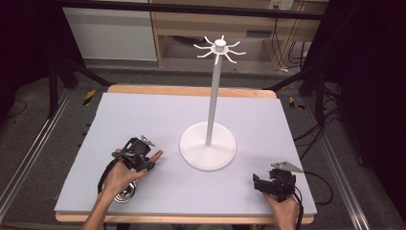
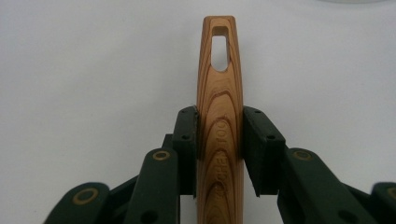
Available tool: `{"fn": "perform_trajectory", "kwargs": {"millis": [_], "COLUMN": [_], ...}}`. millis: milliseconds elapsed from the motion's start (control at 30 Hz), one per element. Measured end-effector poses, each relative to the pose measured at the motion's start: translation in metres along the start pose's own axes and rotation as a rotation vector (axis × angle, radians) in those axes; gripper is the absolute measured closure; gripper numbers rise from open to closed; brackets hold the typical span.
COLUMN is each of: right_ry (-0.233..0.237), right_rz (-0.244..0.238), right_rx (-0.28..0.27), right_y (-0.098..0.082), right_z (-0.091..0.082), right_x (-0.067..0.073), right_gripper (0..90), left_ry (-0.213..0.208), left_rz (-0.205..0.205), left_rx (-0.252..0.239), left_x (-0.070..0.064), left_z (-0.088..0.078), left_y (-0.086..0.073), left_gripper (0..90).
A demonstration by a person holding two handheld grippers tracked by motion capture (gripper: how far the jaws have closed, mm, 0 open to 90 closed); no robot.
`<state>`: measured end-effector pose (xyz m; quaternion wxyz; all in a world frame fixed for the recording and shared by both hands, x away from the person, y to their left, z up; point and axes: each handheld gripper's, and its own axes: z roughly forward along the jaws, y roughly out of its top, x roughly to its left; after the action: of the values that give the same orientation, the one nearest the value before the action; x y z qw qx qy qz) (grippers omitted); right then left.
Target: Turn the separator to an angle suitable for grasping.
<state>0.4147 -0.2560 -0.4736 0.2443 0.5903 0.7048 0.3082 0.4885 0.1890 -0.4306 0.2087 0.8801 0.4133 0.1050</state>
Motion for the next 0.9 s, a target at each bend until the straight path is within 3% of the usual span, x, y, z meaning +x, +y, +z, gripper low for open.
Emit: {"fn": "perform_trajectory", "kwargs": {"millis": [200,467,667,700,867,900], "right_ry": [0.001,-0.001,-0.004,-0.004,-0.006,-0.006], "right_rz": [0.000,0.005,0.005,0.009,0.009,0.009], "right_rx": [0.000,-0.005,-0.006,-0.009,-0.014,-0.014], "right_y": [0.000,0.000,0.000,0.000,0.000,0.000], "right_z": [0.000,0.000,0.000,0.000,-0.001,-0.001], "right_x": [0.001,0.000,0.000,0.000,-0.001,-0.001], "right_gripper": [10.4,10.4,10.4,10.4,10.4,10.4], "left_ry": [-0.003,-0.003,-0.004,-0.001,0.006,0.006], "left_rz": [-0.013,-0.035,-0.045,-0.049,-0.057,-0.057], "left_rx": [-0.043,-0.143,-0.257,-0.303,-0.428,-0.428], "left_x": [0.003,0.004,0.003,0.002,-0.002,-0.002], "left_z": [-0.012,-0.033,-0.050,-0.056,-0.070,-0.070], "left_y": [-0.004,-0.008,-0.010,-0.010,-0.012,-0.012], "left_gripper": [67.5,67.5,67.5,67.5,67.5,67.5]}}
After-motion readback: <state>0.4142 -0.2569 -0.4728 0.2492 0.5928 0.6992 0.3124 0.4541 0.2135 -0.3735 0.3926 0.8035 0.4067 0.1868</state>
